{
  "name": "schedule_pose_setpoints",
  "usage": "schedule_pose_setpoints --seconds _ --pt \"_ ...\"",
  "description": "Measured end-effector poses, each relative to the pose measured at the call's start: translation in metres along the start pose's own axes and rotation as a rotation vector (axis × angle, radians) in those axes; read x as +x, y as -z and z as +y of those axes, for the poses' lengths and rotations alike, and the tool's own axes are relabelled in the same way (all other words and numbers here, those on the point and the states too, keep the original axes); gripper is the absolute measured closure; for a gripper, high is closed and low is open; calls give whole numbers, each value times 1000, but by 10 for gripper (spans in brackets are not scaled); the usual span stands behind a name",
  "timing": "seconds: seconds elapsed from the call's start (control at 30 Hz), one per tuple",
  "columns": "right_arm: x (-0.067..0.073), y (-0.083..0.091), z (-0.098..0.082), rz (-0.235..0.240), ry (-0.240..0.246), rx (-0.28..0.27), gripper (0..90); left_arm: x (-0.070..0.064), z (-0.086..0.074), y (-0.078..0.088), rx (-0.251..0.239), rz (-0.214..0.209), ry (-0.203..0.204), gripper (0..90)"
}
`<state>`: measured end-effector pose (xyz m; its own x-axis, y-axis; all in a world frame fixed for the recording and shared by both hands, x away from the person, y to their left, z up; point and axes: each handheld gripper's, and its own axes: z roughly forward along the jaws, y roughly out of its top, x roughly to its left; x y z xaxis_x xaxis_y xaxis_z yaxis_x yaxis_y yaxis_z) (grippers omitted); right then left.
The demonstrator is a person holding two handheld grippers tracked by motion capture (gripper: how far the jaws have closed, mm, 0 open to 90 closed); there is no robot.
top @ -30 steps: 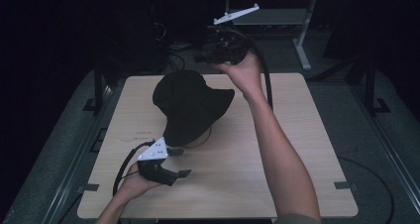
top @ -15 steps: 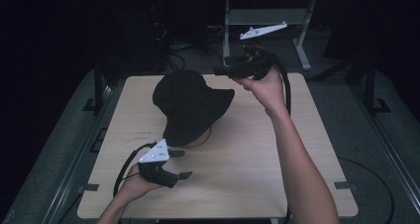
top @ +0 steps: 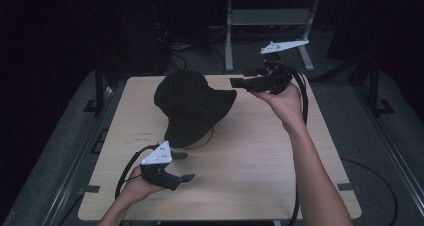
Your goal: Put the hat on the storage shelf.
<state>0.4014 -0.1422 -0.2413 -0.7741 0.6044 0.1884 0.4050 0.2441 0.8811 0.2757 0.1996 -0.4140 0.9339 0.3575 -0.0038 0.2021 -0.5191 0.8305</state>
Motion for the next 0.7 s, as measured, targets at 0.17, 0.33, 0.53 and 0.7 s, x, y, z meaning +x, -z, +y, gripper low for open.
schedule_pose_setpoints --seconds 0.17,0.33,0.53,0.7 --pt "-5 8 -14 -11 -14 5 297 -1 0 -1 14 2 -3 271" --pt "-12 13 -27 -20 -33 8 280 -1 0 -1 24 1 -9 270" --pt "-16 21 -40 -24 -55 9 273 -1 0 -1 18 1 -10 270" --pt "-17 30 -52 -34 -70 4 272 -3 0 -3 17 -2 -7 270"
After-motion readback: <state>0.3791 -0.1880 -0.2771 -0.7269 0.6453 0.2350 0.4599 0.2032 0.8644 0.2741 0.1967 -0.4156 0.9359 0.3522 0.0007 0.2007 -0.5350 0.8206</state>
